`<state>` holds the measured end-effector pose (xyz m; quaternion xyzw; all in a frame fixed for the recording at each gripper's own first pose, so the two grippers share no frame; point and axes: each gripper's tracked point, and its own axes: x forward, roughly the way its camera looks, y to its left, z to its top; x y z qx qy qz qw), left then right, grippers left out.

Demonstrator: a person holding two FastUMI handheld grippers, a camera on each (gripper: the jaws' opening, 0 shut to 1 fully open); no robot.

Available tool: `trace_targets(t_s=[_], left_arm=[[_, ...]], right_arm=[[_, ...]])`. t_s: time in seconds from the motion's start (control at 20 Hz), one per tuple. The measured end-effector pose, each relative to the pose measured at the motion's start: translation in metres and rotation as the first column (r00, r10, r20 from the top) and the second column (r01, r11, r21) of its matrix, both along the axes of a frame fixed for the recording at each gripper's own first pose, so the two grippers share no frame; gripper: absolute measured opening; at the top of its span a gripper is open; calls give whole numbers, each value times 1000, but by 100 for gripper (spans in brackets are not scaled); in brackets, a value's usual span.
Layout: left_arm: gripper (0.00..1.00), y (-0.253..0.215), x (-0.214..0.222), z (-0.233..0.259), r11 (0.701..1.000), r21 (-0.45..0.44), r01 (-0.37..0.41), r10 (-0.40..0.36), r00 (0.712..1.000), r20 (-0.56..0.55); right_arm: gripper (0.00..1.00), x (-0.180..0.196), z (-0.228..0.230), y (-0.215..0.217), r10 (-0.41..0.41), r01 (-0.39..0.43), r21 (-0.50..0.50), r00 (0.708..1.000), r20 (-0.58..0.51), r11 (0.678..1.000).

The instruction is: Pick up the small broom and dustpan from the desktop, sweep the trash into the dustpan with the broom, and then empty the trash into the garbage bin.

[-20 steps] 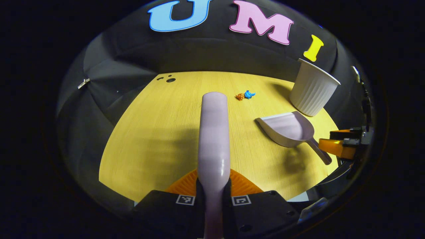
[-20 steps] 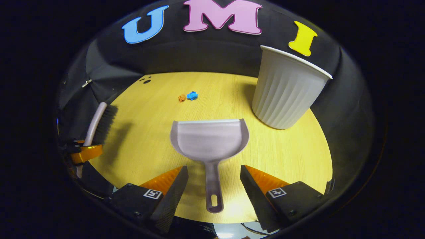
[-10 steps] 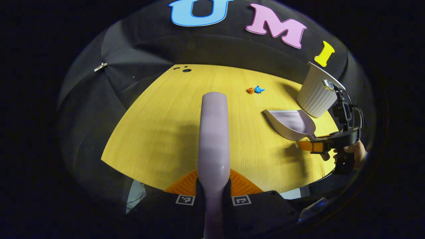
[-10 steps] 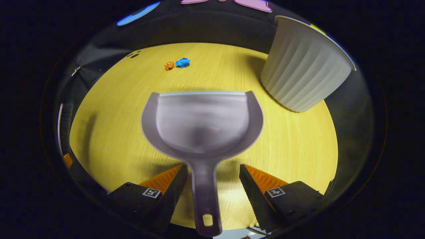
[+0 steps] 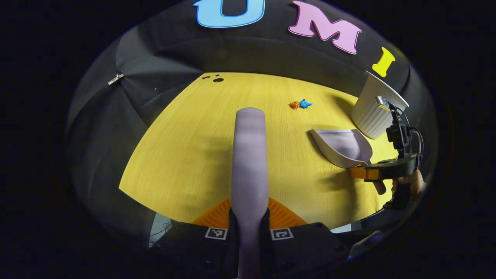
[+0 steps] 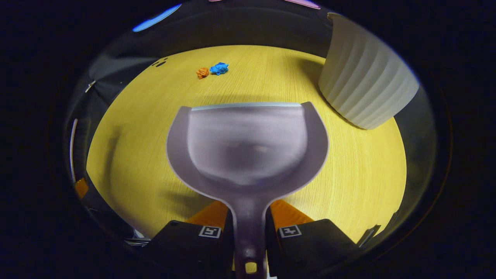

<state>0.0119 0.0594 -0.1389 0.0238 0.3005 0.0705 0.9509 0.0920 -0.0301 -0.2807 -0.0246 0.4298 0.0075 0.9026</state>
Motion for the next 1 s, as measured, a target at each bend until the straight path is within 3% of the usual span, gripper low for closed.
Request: trace_targets(t_s=[0.3, 0.4, 0.65, 0.7, 0.85, 1.0], left_arm=[[28, -9, 42, 8, 999, -26, 35, -36, 999, -24], [26, -10, 63, 14, 997, -40, 64, -65, 997, -37], [26, -5, 137, 30, 988, 46, 147, -144, 988, -63], [26, -7, 153, 35, 983, 71, 169, -165, 984, -67], [25, -17, 203, 46, 958, 154, 243, -233, 969, -79], [28, -35, 251, 51, 926, 196, 323, -307, 946, -107]], right_arm=[[33, 1, 0, -3, 88, -88, -16, 996, 10, 996], [36, 0, 1, -4, 126, -125, -31, 992, 10, 992], [36, 3, 9, -19, 155, -154, -32, 988, 9, 988], [40, 3, 13, -23, 160, -159, -29, 987, 13, 987], [32, 7, 28, -40, 188, -186, -62, 982, 28, 981], [36, 9, 34, -50, 187, -185, -58, 982, 25, 981]])
